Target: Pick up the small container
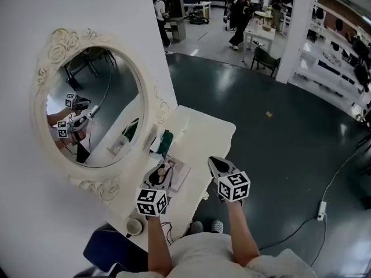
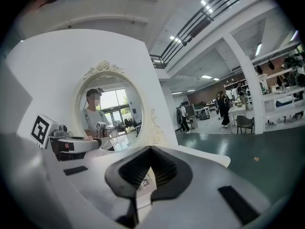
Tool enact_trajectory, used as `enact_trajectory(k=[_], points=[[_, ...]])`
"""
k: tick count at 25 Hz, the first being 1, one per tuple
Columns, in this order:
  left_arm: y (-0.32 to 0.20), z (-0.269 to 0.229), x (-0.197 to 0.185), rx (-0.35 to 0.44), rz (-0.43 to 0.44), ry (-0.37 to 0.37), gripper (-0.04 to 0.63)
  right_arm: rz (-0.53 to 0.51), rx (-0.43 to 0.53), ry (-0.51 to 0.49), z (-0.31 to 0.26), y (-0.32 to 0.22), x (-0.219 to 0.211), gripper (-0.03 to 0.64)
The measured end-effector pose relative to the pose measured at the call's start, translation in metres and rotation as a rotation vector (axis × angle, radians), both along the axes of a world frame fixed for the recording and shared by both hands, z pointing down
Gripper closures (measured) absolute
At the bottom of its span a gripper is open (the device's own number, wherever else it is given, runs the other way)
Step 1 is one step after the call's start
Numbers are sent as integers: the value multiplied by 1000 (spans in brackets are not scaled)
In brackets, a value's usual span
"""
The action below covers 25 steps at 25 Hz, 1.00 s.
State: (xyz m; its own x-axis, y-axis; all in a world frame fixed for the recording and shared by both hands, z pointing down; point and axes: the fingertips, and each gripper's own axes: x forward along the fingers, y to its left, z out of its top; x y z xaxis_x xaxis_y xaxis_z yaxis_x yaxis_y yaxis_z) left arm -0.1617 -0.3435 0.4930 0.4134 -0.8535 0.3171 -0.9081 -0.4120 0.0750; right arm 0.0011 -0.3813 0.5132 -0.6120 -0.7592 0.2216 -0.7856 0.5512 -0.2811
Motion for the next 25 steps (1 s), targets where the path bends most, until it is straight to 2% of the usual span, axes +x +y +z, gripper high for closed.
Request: enact_trajectory(k=[6,12,17,19,25], points=[[3,7,-9,-7,-31,-3,457,-50,8,18,-1,2,-18,601],[0,13,-4,-14,-33,-18,457,-58,5,29,0,-1,-16,601],[-7,19,4,-33,-15,-7,457,-49,-6,-35,-5,-4,-14,601],[-11,20,6,-33,-12,-13,457,-54,5,-19,-7,-6,-17,601],[-22,15,8,2,-16,-38,457,-62,-18,-58,-7,-7,-20,601]])
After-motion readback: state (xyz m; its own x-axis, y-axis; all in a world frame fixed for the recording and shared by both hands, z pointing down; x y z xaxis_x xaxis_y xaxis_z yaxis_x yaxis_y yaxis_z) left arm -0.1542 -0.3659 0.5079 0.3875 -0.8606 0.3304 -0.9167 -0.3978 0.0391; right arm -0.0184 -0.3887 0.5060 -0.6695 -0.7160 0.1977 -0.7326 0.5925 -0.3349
